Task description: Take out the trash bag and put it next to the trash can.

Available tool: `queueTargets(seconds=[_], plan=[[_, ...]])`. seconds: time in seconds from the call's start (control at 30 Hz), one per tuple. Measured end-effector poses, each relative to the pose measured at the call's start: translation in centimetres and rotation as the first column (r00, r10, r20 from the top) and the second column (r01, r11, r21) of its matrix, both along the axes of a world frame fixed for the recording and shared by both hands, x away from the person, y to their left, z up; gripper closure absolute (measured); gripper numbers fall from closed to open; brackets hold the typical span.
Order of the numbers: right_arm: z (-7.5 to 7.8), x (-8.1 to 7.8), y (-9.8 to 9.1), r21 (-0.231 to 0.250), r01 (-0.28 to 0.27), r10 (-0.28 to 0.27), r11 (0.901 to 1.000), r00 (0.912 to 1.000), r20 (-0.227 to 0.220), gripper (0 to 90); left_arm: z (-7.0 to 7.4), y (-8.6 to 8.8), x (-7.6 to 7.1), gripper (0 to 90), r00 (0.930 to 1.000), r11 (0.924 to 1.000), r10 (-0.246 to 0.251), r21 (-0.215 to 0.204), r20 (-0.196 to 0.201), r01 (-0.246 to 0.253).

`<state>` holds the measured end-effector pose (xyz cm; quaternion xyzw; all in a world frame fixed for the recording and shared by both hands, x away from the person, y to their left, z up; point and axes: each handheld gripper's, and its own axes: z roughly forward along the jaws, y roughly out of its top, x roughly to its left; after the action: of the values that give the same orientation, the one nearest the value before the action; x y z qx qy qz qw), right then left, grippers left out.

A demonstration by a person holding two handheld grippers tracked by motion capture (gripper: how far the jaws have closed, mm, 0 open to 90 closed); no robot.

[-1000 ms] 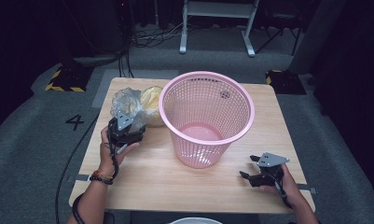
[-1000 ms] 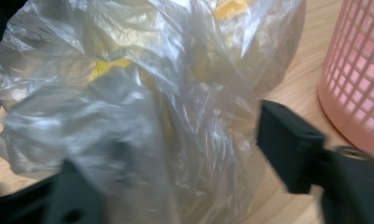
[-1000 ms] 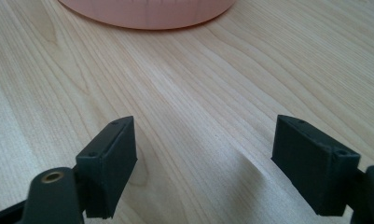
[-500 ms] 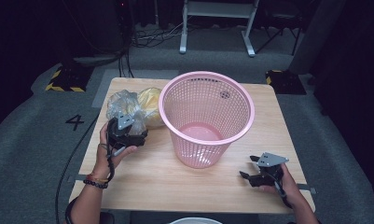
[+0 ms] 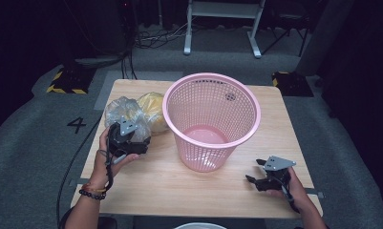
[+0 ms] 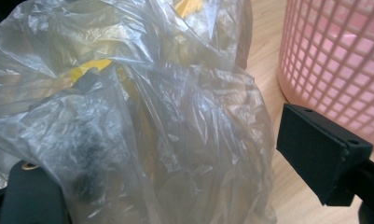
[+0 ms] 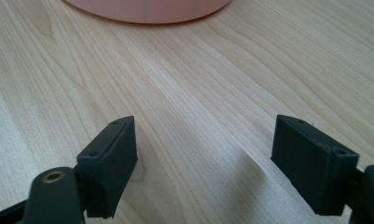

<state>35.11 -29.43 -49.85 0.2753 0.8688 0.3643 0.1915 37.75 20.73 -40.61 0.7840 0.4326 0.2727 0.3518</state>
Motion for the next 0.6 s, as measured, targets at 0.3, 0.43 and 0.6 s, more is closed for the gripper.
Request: queueTargets(seconds=[0.3,0.43,0.6], plan=[[0.1,0.0,-0.1,-0.001,0.005,-0.005,1.0000,1.0000,0.003,22.1,-0.3,-0.6,-2.5,16.8,0.9981,0.9976,-0.061,0.031,-0.007,0.061],[0.1,0.0,-0.2,0.001,0.013,-0.013,0.9999,0.9999,0.005,22.1,-1.2,-0.8,-3.4,16.5,0.9949,0.9948,-0.094,0.036,-0.036,0.095],[0.2,0.0,-0.3,0.000,0.012,-0.012,0.9999,0.9999,0.005,22.1,-2.7,-0.6,-3.9,16.3,0.9905,0.9927,-0.107,0.046,-0.086,0.111]])
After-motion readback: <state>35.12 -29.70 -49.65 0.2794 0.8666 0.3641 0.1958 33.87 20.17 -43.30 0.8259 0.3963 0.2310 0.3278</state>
